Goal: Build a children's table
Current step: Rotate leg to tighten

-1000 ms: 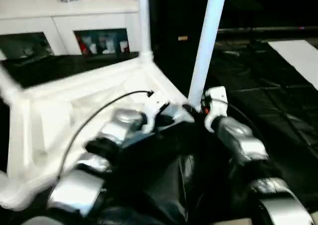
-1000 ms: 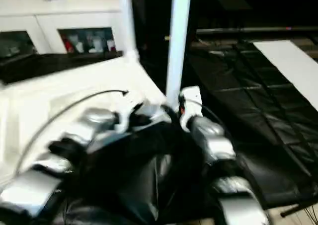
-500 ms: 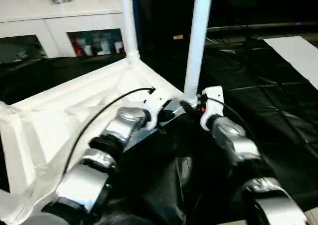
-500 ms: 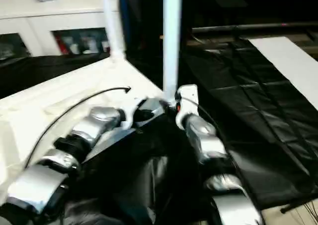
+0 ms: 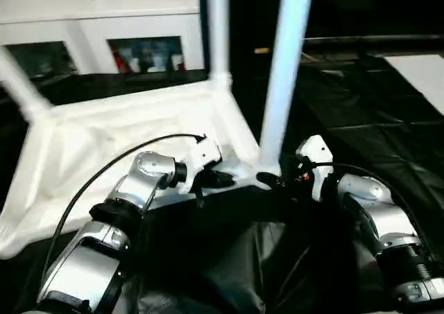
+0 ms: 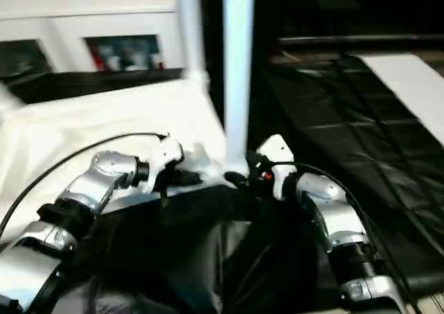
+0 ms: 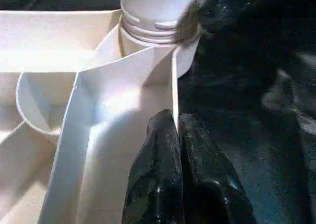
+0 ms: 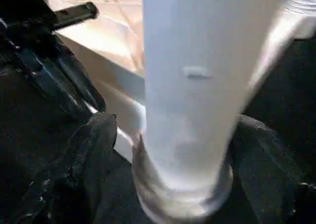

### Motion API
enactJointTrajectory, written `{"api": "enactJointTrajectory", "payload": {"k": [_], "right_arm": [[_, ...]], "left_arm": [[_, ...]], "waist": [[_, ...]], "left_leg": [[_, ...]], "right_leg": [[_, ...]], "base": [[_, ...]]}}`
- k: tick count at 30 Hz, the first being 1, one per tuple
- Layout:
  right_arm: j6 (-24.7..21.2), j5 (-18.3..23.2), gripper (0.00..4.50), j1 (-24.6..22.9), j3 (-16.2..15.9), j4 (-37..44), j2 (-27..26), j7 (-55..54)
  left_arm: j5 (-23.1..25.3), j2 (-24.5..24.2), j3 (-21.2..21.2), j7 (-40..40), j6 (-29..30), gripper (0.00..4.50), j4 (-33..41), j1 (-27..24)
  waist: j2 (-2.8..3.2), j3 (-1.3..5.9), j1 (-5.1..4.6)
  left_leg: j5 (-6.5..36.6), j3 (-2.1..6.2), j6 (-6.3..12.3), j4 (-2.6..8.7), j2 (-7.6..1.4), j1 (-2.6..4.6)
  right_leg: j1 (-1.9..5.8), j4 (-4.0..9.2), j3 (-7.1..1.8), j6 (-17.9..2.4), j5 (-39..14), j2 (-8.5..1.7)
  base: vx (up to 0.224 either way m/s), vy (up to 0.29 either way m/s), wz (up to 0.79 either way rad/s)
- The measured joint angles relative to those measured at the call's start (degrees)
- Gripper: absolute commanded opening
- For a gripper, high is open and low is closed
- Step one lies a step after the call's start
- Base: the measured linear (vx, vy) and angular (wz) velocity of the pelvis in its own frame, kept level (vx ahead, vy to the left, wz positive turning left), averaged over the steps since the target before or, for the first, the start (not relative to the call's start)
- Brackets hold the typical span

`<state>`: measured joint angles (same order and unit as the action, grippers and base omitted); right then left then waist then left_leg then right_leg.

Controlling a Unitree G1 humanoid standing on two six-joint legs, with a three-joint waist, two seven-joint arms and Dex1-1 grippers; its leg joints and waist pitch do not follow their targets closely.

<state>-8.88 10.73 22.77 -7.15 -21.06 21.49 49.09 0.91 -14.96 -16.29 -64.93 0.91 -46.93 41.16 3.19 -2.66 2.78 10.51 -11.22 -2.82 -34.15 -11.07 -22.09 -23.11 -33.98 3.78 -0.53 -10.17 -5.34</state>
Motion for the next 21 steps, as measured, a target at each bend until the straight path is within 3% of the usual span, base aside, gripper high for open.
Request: {"api": "enactJointTrajectory", "payload": {"k": [12, 21], "right_arm": [[-0.38, -2.51, 3.67, 0.65, -1.59, -2.37, -0.33, -0.52], [-0.68, -2.3, 2.88, 1.63, -2.19, -3.11, -0.87, 0.17]], "left_arm": [[-0.23, -0.32, -0.79, -4.92, 0.3, 0.0, 1.07, -0.2], [-0.21, -0.51, -0.75, -4.93, 0.44, 0.0, 1.11, -0.2]], "waist": [[0.88, -0.14, 0.33], [0.9, -0.13, 0.24]], "left_leg": [[0.0, -0.05, 0.0, 0.01, 0.01, 0.0], [0.0, -0.05, 0.0, 0.01, 0.0, 0.02]], "right_leg": [[0.0, -0.02, 0.01, 0.0, 0.0, -0.02], [0.0, -0.06, 0.0, 0.0, 0.0, -0.02]], "base": [[0.0, 0.0, 0.0], [0.0, 0.0, 0.0]]}}
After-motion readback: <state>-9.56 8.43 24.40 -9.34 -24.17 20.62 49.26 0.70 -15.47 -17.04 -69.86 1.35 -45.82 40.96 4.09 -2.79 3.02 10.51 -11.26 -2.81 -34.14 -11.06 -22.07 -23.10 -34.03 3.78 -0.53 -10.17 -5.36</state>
